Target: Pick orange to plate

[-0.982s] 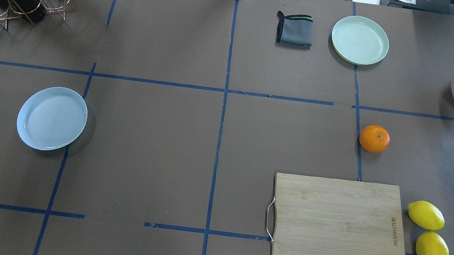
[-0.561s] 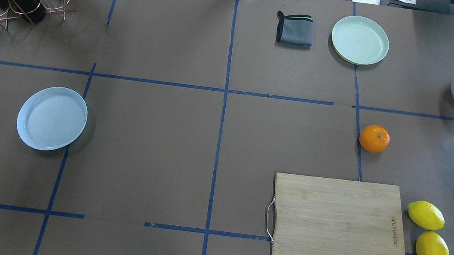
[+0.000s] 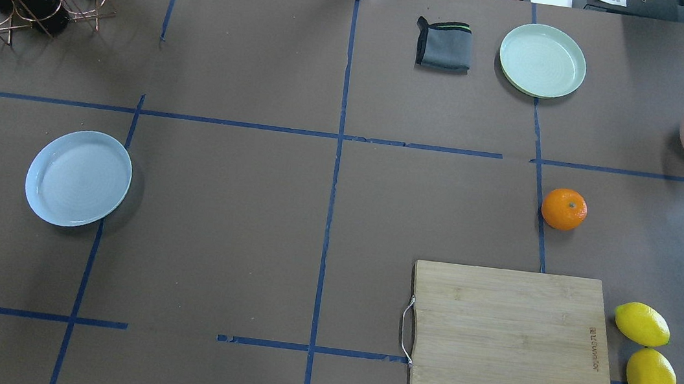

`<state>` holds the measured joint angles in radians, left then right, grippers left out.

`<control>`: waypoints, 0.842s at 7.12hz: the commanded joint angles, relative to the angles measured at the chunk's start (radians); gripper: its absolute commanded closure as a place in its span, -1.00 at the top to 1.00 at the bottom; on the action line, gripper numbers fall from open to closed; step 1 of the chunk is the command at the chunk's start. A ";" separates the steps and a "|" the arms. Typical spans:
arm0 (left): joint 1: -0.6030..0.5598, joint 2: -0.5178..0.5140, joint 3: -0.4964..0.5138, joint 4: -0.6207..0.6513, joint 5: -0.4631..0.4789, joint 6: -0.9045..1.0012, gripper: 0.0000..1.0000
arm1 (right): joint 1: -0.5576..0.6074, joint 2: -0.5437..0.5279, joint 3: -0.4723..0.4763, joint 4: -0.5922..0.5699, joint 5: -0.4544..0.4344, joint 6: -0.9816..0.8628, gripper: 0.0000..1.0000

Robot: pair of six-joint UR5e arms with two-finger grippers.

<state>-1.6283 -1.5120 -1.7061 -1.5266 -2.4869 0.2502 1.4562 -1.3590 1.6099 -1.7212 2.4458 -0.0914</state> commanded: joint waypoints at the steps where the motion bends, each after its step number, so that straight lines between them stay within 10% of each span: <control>1: 0.100 0.004 0.005 -0.133 -0.131 -0.032 1.00 | -0.026 -0.006 0.015 0.000 0.004 0.001 1.00; 6: 0.609 -0.016 0.014 -0.668 0.144 -1.087 0.95 | -0.031 -0.009 0.035 0.000 0.004 0.002 1.00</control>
<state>-1.1240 -1.5210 -1.6944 -2.1025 -2.4116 -0.6402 1.4256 -1.3680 1.6444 -1.7211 2.4497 -0.0892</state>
